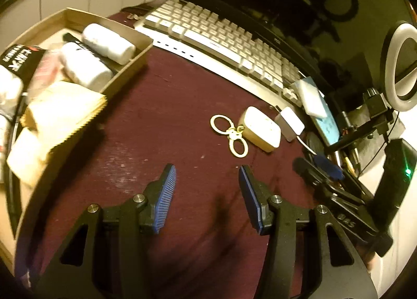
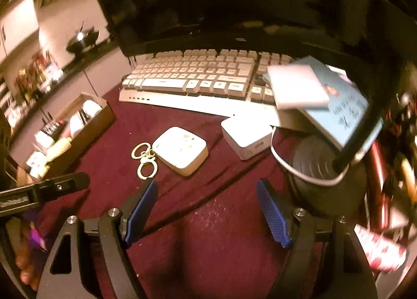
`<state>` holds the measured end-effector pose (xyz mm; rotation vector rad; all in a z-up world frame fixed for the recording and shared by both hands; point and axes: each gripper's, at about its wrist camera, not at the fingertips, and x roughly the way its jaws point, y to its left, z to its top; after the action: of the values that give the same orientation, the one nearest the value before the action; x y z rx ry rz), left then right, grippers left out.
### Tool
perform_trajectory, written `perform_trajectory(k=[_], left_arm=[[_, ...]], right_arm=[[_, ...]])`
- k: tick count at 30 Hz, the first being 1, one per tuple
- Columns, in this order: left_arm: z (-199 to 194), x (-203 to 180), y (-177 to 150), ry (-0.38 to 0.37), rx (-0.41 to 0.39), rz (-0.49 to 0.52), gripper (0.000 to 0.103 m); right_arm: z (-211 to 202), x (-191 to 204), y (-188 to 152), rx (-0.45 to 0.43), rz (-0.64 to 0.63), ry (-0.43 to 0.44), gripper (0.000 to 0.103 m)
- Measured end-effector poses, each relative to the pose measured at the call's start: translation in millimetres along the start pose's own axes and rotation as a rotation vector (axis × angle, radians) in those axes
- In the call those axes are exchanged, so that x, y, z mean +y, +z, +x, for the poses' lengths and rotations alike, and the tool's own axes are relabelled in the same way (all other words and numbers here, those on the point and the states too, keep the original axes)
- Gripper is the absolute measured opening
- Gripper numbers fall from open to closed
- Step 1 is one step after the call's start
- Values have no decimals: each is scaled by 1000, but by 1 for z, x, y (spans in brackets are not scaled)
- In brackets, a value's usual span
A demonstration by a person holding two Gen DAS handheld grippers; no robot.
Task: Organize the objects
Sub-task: 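Grasp the white charger with the right gripper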
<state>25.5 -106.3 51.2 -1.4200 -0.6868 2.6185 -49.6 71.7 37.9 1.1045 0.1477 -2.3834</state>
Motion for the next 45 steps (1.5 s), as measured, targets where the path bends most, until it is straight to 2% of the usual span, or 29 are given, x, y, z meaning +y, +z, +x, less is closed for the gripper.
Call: perform_trajectory(k=[4, 7, 10, 14, 19, 22, 24, 26, 30, 35, 42, 45], left_arm=[[3, 4, 1, -11, 11, -7, 50], [4, 7, 1, -18, 18, -10, 50], [3, 10, 2, -18, 8, -8, 50], [0, 14, 4, -28, -3, -9, 50], [-2, 11, 3, -66, 0, 7, 50], [1, 10, 1, -81, 14, 11, 50], [2, 9, 1, -75, 19, 15, 50], [2, 9, 0, -79, 22, 12, 50], [2, 9, 0, -72, 23, 9, 50], [2, 11, 2, -70, 26, -13, 50], [4, 12, 3, -53, 26, -25, 50], [5, 10, 3, -33, 22, -22, 50]], right_arm=[[14, -2, 14, 6, -71, -51, 78], [25, -9, 25, 37, -58, -59, 78], [40, -15, 34, 80, -39, -106, 78], [48, -19, 47, 70, -59, -154, 78], [59, -10, 60, 68, -169, -204, 78], [73, -14, 61, 120, -170, -149, 78], [78, -16, 57, 143, -157, -151, 75], [76, -16, 51, 140, -147, -147, 63], [68, -11, 45, 120, -137, -127, 46], [60, -2, 41, 118, -128, -76, 45], [33, 30, 12, 125, -124, 74, 45], [20, 51, -1, 100, -101, 119, 45]])
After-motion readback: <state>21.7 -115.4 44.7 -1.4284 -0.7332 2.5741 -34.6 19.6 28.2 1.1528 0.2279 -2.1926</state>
